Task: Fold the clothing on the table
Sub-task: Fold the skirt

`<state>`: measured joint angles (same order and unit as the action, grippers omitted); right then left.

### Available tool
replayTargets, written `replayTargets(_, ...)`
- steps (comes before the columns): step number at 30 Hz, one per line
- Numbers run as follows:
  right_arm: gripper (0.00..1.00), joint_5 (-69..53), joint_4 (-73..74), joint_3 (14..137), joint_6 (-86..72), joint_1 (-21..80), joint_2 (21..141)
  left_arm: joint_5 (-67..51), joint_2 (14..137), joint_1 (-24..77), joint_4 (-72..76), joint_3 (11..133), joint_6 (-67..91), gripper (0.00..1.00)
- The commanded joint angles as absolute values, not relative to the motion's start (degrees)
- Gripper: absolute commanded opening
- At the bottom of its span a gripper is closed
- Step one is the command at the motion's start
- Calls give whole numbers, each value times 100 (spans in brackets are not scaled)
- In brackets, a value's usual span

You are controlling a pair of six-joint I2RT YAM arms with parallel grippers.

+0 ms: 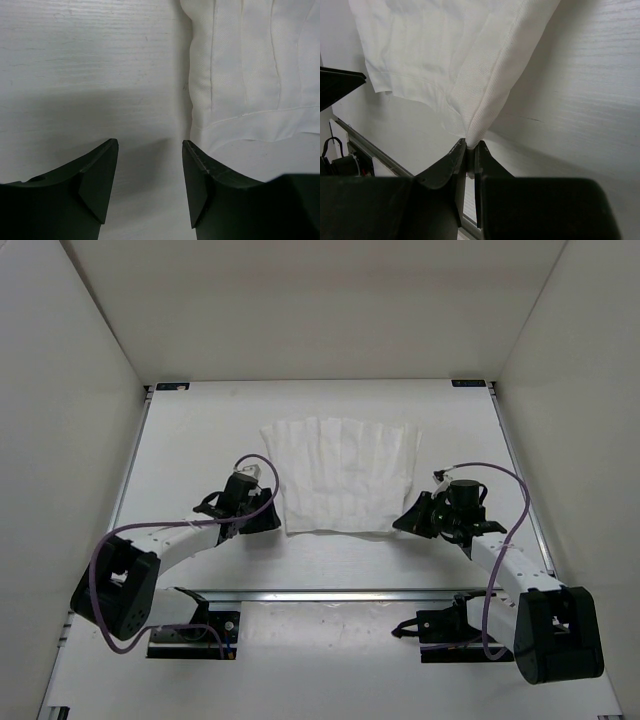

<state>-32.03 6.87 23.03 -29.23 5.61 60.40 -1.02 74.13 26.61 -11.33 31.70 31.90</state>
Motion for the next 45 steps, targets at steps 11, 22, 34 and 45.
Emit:
replayTargets(11, 0, -3269, 334, 2241, -2953, 571, 6143, -228, 8138, 3190, 255, 3217, 3955, 65)
replayTargets(22, 0, -3296, 561, 2390, -2830, 554, 6135, -466, 8650, 3173, 160, 3410, 3684, 0)
replayTargets(34, 0, -3393, 2995, 2848, -2092, 923, 4960, -193, 5890, 2900, -2908, 3243, 2821, 0)
replayTargets(45, 0, -4621, 4482, 3506, -2188, 606, 3173, -641, 4113, 2576, -4665, 4498, 3033, 0)
